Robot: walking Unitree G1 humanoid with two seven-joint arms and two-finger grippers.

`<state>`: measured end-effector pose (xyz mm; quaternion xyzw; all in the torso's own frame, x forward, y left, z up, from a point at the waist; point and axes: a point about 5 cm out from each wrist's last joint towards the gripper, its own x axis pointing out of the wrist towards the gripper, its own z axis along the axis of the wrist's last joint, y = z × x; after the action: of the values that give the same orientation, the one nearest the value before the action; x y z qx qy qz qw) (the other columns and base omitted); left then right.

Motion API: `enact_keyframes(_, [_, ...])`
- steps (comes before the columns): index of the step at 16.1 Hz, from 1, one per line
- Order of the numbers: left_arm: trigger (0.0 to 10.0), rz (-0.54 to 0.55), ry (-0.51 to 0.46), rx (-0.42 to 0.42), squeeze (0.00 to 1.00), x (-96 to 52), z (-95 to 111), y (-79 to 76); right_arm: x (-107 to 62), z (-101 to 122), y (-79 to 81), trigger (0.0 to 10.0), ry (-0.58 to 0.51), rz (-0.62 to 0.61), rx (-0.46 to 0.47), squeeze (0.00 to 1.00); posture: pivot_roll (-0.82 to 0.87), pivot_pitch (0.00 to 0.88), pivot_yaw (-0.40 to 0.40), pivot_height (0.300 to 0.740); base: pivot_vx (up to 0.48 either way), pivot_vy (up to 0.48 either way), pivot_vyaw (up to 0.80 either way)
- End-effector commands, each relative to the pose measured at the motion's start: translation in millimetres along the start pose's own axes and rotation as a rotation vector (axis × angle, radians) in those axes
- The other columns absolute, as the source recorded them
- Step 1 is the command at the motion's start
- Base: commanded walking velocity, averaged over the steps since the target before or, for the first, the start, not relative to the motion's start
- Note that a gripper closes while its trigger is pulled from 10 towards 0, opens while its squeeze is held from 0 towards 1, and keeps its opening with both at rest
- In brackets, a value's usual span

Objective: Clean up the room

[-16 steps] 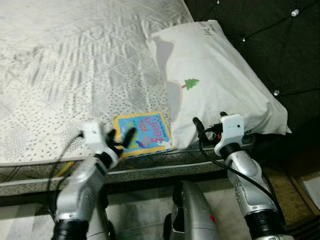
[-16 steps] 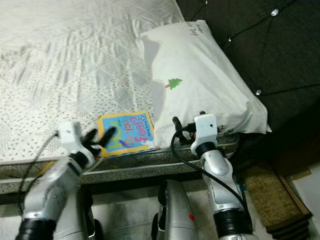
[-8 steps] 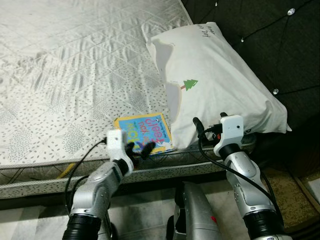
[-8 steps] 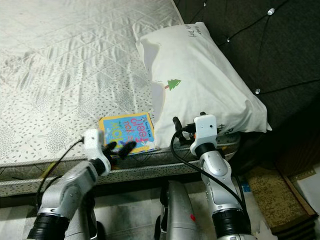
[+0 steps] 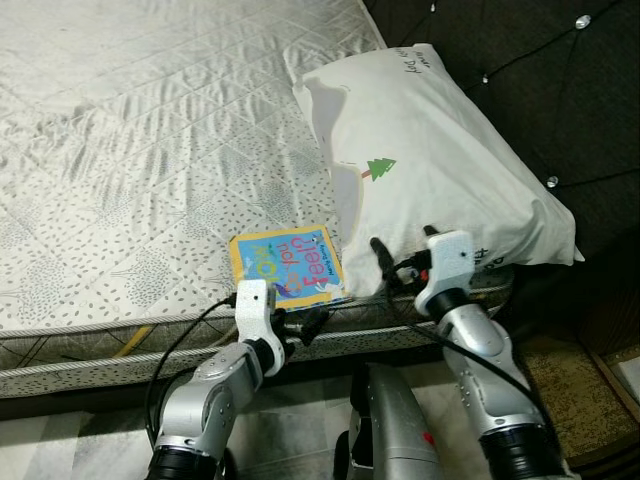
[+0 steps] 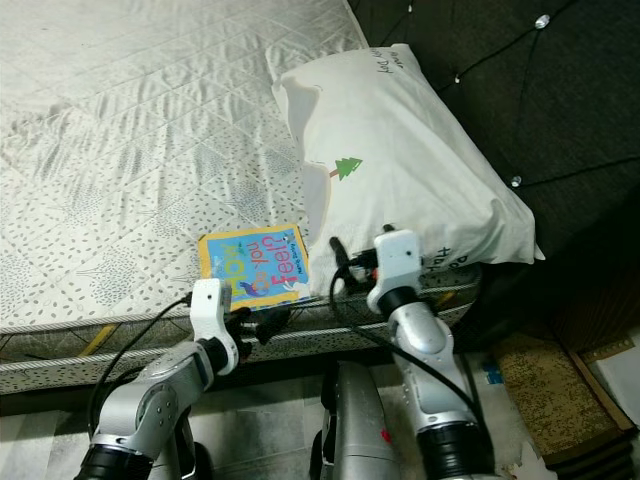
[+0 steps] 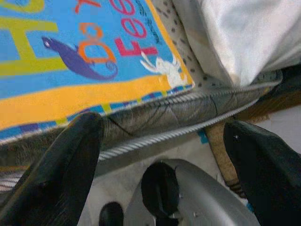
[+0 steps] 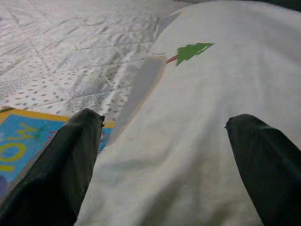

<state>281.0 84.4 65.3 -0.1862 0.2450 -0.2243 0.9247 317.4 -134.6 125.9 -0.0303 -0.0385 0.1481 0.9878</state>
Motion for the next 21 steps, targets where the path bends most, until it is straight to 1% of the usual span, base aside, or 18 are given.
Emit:
enact_keyframes(1, [10.0,-0.033,0.065,0.0,1.0,1.9,-11.6,-5.2,-2.1,1.6,-0.8,10.0,-0.001,0.002,-0.001,0.0,-0.09,0.173,-0.093,0.56,0.0,0.0,0.0])
enact_keyframes(2, [10.0,-0.041,0.075,-0.024,1.0,2.9,-13.8,-5.5,-1.7,2.2,-0.7,10.0,-0.001,0.003,-0.002,0.0,-0.09,0.175,-0.094,0.56,0.0,0.0,0.0])
enact_keyframes(4, [10.0,-0.018,0.095,-0.04,1.0,4.6,-17.7,0.7,-1.7,2.4,-2.6,10.0,0.0,-0.001,-0.005,0.0,-0.1,0.177,-0.09,0.56,0.0,0.0,0.0])
enact_keyframes(6, [10.0,-0.007,0.095,-0.037,1.0,5.5,-16.9,4.9,-3.0,2.2,-4.0,10.0,0.001,-0.007,-0.007,0.0,-0.1,0.177,-0.088,0.56,0.0,0.0,0.0])
enact_keyframes(9, [10.0,0.031,0.068,-0.029,1.0,7.6,-7.6,16.6,-6.0,-0.7,-5.8,10.0,0.009,-0.015,-0.011,0.0,-0.1,0.176,-0.086,0.56,0.0,0.0,0.0])
enact_keyframes(11, [10.0,0.069,0.03,-0.022,1.0,8.1,1.8,25.7,-6.0,-0.8,-6.2,10.0,0.009,-0.016,-0.012,0.0,-0.1,0.175,-0.085,0.56,0.0,0.0,0.0])
enact_keyframes(12, [10.0,0.085,0.017,-0.02,0.9,7.8,7.0,31.7,-5.8,-0.9,-6.9,10.0,0.01,-0.017,-0.014,0.0,-0.1,0.175,-0.086,0.56,0.0,0.0,0.0])
enact_keyframes(13, [10.0,0.093,0.009,-0.02,0.83,7.6,9.5,35.0,-5.8,-0.8,-7.1,10.0,0.01,-0.018,-0.015,0.0,-0.1,0.176,-0.086,0.56,0.0,0.0,0.0])
enact_keyframes(14, [10.0,0.094,0.006,-0.02,0.82,7.5,11.1,36.8,-5.7,-0.7,-7.1,10.0,0.011,-0.019,-0.016,0.0,-0.1,0.176,-0.086,0.56,0.0,0.0,0.0])
enact_keyframes(16, [10.0,0.108,-0.003,-0.017,0.63,5.8,14.3,43.2,-6.0,-0.9,-7.0,10.0,0.011,-0.018,-0.018,0.0,-0.1,0.176,-0.086,0.56,0.0,0.0,0.0])
enact_keyframes(18, [10.0,0.113,-0.006,-0.016,0.6,5.7,15.3,46.3,-5.9,-1.2,-7.4,10.0,0.013,-0.018,-0.018,0.0,-0.1,0.174,-0.088,0.56,0.0,0.0,0.0])
enact_keyframes(20, [10.0,0.113,-0.006,-0.014,0.54,6.8,15.0,46.5,-5.5,-1.8,-8.0,10.0,0.015,-0.016,-0.022,0.0,-0.11,0.173,-0.091,0.56,0.0,0.0,0.0])
enact_keyframes(21, [10.0,0.114,-0.007,-0.013,0.53,6.8,15.0,46.9,-5.5,-1.8,-8.0,10.0,0.015,-0.015,-0.023,0.0,-0.11,0.173,-0.091,0.56,0.0,0.0,0.0])
